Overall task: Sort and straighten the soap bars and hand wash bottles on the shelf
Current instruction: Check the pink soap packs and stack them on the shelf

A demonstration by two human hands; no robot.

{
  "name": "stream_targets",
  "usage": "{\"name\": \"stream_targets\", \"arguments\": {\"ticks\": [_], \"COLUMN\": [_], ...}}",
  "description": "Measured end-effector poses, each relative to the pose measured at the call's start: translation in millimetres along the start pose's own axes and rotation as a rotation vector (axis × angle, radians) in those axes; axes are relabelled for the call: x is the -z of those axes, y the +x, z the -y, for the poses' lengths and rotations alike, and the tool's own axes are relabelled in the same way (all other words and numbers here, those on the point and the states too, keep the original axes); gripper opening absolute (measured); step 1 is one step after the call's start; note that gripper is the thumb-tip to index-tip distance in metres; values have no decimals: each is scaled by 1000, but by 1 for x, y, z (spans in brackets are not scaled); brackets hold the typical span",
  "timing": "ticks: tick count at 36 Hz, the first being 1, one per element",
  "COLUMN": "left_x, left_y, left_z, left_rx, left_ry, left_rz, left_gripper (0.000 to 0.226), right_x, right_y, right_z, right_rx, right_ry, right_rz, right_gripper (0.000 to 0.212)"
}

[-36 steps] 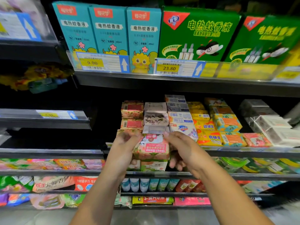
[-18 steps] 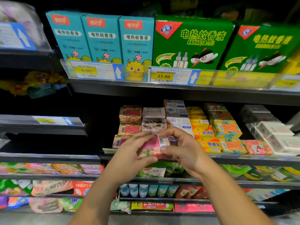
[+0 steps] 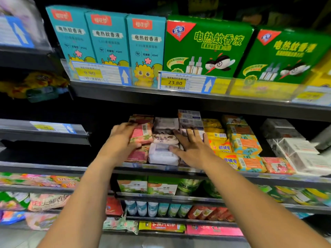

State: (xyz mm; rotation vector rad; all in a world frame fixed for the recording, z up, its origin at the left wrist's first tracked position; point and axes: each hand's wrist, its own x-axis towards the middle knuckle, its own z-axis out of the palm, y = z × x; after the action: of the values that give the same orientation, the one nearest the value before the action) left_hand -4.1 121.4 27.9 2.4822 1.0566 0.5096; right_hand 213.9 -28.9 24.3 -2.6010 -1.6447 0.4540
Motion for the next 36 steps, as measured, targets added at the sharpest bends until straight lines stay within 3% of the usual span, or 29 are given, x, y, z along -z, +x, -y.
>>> {"name": "stream_targets", "arguments": {"ticks": [9, 14, 19, 22, 25, 30, 33, 36], "left_x": [1, -3, -7, -8, -6, -8, -14, -30], "left_y": [16, 19, 24, 22, 20, 17, 20, 27], "left_z": [19, 24, 23, 16, 2, -47, -71, -85], "left_rx": [42, -43, -54, -24, 41, -119, -142, -179], "left_ry": [42, 3, 38, 166, 169, -100, -49, 17], "left_rz": [120, 186, 157, 110, 178, 223, 202, 265], "left_gripper": [70, 46, 35, 35, 39, 23, 23, 25], "right_x": [-7, -12, -12, -10, -10, -1, 12, 20], "right_y": [5, 8, 7, 6, 5, -1, -12, -26], "right_z": [-4, -5, -3, -3, -4, -5, -16, -44], "right_rx": [14, 15, 17, 18, 16, 77, 168, 108], "right_ry": [-41, -38, -31, -29, -25, 92, 406, 723], "right_rz": [-53, -91, -99, -90, -82, -35, -31, -89], "right_gripper": [87, 110, 109, 94, 76, 66, 42, 21]}}
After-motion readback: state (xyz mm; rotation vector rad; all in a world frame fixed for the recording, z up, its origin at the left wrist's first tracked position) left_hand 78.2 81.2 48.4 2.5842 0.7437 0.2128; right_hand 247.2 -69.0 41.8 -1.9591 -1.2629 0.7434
